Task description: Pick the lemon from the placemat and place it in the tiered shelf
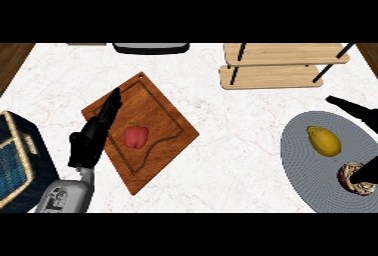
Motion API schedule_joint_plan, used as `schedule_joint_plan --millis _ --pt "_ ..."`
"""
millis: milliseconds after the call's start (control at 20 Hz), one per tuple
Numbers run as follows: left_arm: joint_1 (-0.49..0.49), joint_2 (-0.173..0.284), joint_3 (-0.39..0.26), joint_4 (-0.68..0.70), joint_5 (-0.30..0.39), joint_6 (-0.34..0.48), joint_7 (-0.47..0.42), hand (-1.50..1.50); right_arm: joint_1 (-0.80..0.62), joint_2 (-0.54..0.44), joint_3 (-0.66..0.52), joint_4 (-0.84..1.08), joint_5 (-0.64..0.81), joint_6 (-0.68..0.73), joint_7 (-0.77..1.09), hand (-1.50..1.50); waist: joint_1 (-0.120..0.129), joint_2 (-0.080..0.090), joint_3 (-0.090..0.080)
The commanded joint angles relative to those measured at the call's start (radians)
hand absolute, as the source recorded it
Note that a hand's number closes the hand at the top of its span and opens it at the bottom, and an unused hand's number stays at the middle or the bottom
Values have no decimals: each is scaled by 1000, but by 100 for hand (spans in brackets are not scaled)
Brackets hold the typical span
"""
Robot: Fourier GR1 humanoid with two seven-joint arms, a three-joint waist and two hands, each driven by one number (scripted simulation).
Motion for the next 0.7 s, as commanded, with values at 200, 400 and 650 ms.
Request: schedule_joint_plan --millis 200,400,650 --pt "-59 -23 26 55 -25 -14 -12 0 -27 55 14 87 129 -47 -65 -150 0 0 0" --pt "-4 -13 20 -45 -32 -21 44 0 -57 33 -11 196 161 -60 -124 -150 3 0 0" --pt "-15 -53 12 -20 -43 -18 18 0 -115 105 7 212 208 -64 -70 -150 4 1 0"
